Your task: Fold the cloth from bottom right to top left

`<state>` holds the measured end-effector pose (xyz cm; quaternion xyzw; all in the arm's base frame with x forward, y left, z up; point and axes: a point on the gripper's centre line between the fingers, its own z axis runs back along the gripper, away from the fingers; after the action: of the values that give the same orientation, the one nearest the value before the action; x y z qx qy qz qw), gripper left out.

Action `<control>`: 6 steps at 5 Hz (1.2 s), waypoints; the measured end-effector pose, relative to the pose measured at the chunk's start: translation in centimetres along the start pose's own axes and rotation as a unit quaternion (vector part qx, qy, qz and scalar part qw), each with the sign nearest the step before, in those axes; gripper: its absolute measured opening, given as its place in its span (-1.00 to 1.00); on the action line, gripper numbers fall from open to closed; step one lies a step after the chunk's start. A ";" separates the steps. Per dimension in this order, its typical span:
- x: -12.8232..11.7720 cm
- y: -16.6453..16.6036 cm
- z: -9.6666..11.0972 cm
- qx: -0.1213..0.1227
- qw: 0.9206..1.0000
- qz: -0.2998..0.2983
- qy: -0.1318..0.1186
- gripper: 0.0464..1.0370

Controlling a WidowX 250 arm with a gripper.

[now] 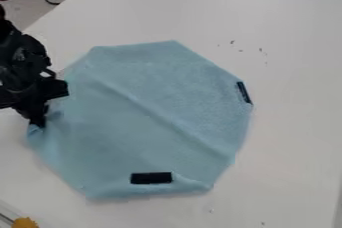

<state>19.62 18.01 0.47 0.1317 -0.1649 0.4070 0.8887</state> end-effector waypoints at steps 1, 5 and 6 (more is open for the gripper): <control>-2.2 2.0 2.1 0.044 0.998 0.032 0.019 -0.98; 0.4 -12.3 13.1 0.099 0.995 -0.014 -0.026 -0.98; 0.6 -18.1 14.6 0.095 0.993 -0.054 -0.037 -0.98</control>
<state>31.18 1.56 12.20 0.2390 -0.1511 0.3672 0.8861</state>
